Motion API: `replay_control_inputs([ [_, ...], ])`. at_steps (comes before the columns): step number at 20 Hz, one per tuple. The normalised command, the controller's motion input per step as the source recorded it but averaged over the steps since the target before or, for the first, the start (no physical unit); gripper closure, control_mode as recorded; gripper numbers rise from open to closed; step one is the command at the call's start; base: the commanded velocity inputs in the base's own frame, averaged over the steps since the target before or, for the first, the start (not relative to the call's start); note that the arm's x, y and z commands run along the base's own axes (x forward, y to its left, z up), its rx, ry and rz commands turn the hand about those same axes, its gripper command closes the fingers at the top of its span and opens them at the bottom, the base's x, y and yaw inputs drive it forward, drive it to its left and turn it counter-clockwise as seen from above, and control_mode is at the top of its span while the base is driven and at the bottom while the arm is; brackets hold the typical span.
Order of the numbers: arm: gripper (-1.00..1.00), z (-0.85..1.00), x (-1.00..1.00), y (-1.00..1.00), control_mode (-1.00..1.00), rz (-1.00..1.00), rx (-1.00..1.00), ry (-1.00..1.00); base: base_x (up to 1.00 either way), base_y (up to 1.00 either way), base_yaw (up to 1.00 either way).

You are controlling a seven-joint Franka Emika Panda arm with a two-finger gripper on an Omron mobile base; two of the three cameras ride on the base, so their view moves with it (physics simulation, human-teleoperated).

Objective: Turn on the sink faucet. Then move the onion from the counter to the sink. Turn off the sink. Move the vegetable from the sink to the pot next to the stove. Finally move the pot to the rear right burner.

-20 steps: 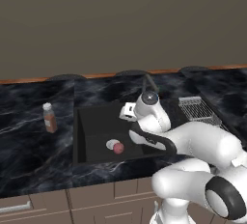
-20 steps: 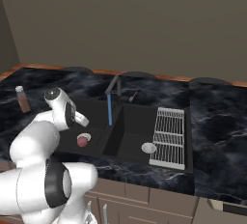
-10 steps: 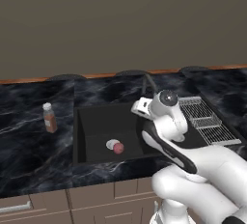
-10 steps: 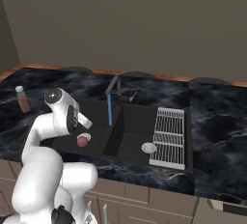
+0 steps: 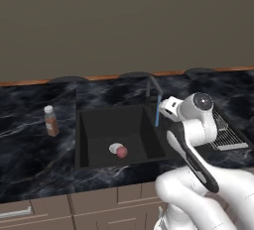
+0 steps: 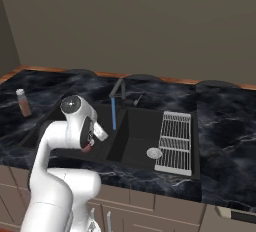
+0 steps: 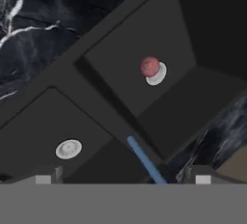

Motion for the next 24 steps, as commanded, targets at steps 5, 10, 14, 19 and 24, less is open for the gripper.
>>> replay_control_inputs([
  [5,-1.00,0.00,-0.24,-0.81,-1.00,-0.16,0.14,0.00,0.00,0.00,0.00],
  [10,-1.00,0.00,-0.07,-0.77,-1.00,-0.13,0.17,0.00,0.00,0.00,0.00],
  [14,-1.00,0.02,0.04,-0.56,-1.00,-0.13,0.16,0.00,0.00,0.00,0.00],
  [19,-1.00,0.19,0.23,-0.25,-1.00,-0.14,0.15,0.00,0.00,0.00,0.00],
  [24,-1.00,0.33,0.42,-0.24,-1.00,-0.12,0.14,0.03,0.00,0.00,0.00],
])
